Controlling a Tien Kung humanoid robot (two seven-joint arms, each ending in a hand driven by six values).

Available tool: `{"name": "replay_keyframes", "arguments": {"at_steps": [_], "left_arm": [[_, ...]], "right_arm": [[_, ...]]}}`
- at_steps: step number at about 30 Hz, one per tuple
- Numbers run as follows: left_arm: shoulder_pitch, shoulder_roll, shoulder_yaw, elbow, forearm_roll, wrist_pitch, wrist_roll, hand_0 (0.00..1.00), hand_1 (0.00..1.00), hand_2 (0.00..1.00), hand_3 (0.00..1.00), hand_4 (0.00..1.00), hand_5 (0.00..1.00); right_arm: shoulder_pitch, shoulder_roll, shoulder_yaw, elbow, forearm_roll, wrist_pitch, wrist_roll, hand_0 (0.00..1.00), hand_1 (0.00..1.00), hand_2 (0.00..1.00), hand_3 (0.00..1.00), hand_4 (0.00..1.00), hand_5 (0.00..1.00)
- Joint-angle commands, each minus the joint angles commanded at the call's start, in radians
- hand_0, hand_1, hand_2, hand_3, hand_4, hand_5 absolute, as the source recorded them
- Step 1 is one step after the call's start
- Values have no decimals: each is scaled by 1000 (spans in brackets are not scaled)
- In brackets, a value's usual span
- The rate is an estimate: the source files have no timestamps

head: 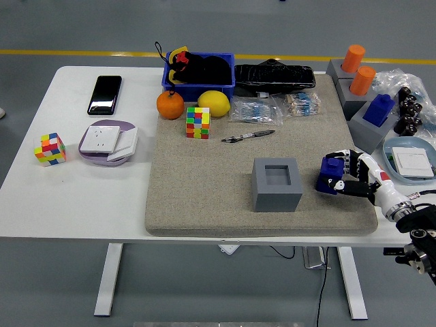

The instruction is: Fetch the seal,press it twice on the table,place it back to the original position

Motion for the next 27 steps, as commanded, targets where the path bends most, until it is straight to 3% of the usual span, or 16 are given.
{"name": "replay_keyframes", "arguments": {"at_steps": [8, 27], "left_arm": [[1, 0, 0, 0, -1, 0, 0, 793, 749, 739, 776, 810, 467], [0, 1, 3, 2, -5, 0, 1, 793, 749, 739, 776, 812, 468]], "right_arm": [[-9, -9, 4, 18, 3, 3, -4, 593, 495, 490, 466, 775, 2], [-8, -71, 37, 461, -20, -4, -57, 593, 494, 490, 463, 772, 2]]}}
